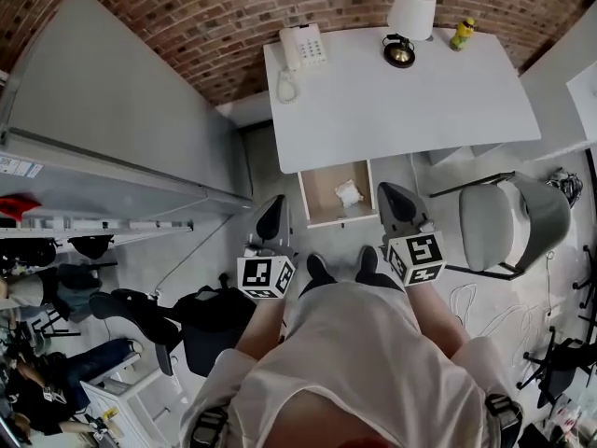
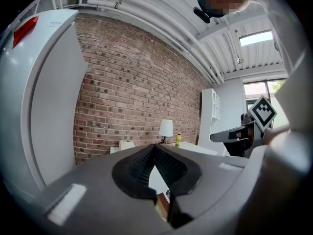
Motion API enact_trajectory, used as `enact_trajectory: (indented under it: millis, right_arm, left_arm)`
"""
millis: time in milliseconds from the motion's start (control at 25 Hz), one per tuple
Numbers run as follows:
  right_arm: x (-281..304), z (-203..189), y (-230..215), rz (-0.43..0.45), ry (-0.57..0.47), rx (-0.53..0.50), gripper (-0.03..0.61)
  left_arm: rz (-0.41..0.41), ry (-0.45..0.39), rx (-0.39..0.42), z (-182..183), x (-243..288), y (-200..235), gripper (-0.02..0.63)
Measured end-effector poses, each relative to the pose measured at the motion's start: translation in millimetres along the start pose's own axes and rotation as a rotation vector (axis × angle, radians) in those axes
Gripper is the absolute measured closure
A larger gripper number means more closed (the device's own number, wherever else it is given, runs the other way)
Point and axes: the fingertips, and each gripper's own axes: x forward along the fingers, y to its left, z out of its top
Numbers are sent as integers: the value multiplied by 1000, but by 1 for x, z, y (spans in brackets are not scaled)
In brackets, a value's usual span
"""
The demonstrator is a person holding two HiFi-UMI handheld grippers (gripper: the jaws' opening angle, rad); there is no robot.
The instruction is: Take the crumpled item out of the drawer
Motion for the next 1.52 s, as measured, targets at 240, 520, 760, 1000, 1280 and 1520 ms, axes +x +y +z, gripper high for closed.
enact_trajectory:
  millis: [240,520,760,1000,1280,1520]
  right_arm:
    - [6,-26,-1,7,53,16,571]
    - [21,-68,-1,12,129,45,571]
    - [33,-113,4,37,205,58,571]
    - [46,-156,8,50,267,74,571]
    - [64,-212,7,48,342,78,571]
    - [76,-260,3,40,407,105,571]
  left_arm:
    - [3,57,-25,-30,-1,0,604]
    - [-9,129,-49,-70,4,3,604]
    - [-18,200,-85,-112,5,0,604]
    - [-25,260,-122,-157,2,1,604]
    - [-21,327,-185,-216,3,7,604]
    - [-5,388,-223,-263,-4,10,604]
